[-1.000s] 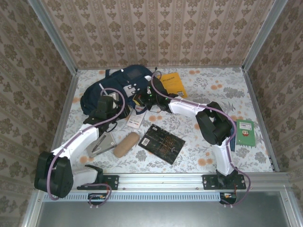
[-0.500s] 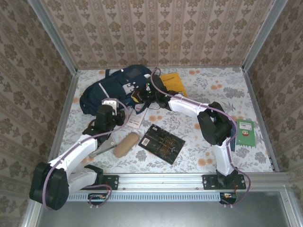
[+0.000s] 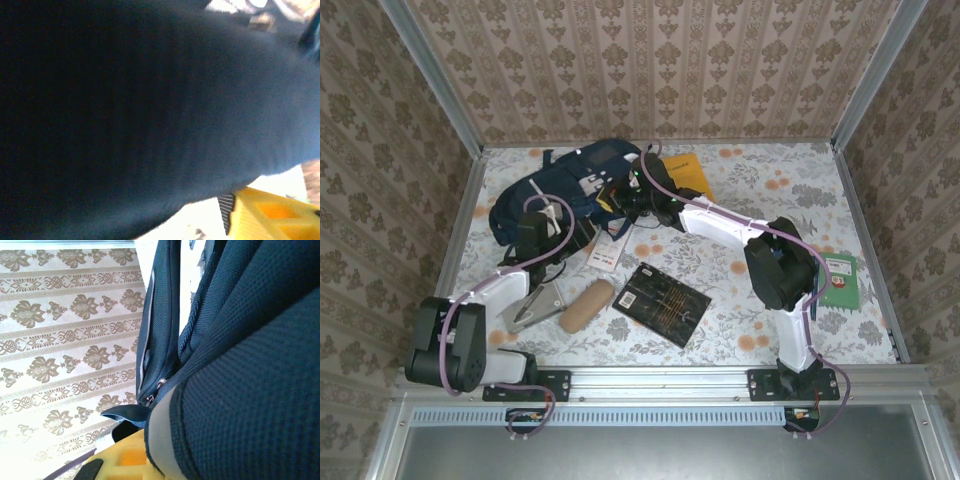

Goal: Pack books, pencil case, and school supplies into a backpack

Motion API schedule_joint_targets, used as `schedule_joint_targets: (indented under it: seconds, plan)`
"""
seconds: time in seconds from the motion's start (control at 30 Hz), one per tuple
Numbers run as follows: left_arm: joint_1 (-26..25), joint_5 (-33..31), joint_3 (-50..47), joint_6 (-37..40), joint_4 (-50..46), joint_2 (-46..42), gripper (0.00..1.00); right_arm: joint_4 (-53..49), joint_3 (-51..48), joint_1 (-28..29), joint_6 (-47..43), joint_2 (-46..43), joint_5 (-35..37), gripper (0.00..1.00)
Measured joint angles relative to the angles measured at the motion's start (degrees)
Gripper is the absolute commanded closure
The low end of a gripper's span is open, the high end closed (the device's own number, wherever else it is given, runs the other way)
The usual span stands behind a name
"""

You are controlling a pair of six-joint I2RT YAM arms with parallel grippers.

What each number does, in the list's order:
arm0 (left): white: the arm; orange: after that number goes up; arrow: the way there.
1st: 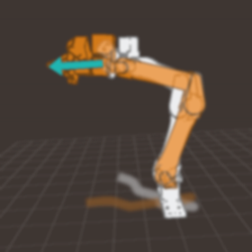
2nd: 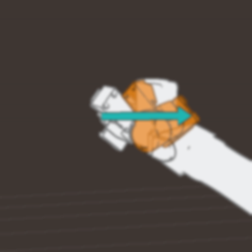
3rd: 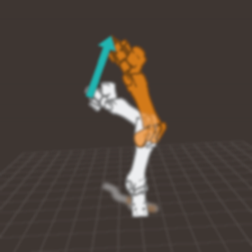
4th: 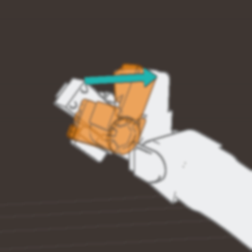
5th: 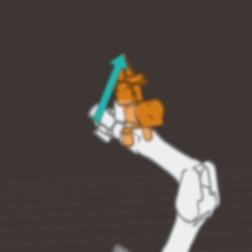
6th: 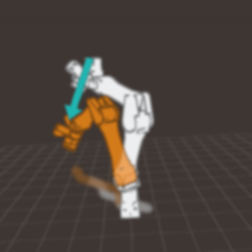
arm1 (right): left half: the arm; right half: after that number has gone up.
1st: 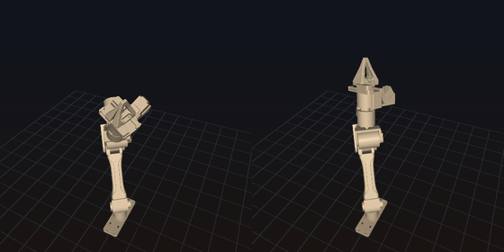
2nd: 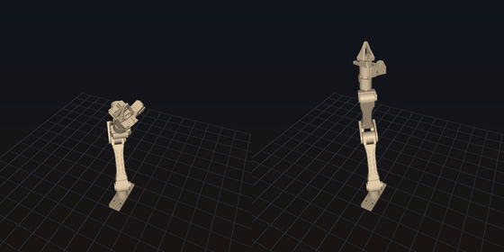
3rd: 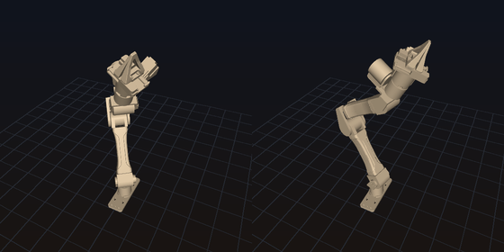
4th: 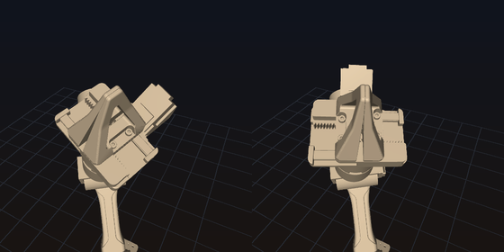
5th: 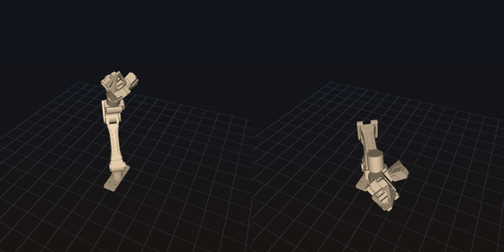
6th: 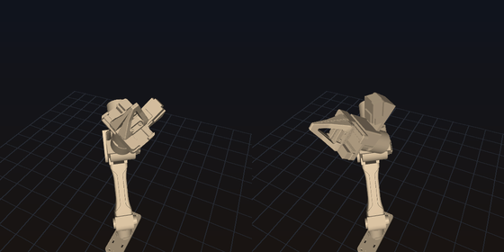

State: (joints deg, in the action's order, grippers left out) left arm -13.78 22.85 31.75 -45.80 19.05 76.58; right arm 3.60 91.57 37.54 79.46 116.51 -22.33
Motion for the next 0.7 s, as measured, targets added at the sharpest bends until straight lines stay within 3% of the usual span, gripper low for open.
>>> schedule_joint_targets:
  seconds: [0.3,0.6,0.7]
  plan:
    - [0.1,2.5,-0.3,-10.4,10.0,1.6,0.26,0.1,-0.7,0.0,0.0,-0.7,0.0,1.0]
    - [0.9,4.5,0.3,-12.6,15.8,6.0,0.26,0.2,-0.8,-0.1,0.0,-0.7,1.1,1.0]
    - [1.4,5.9,0.3,-14.6,20.7,8.4,0.31,0.5,-0.8,-0.2,0.0,-0.7,1.6,1.0]
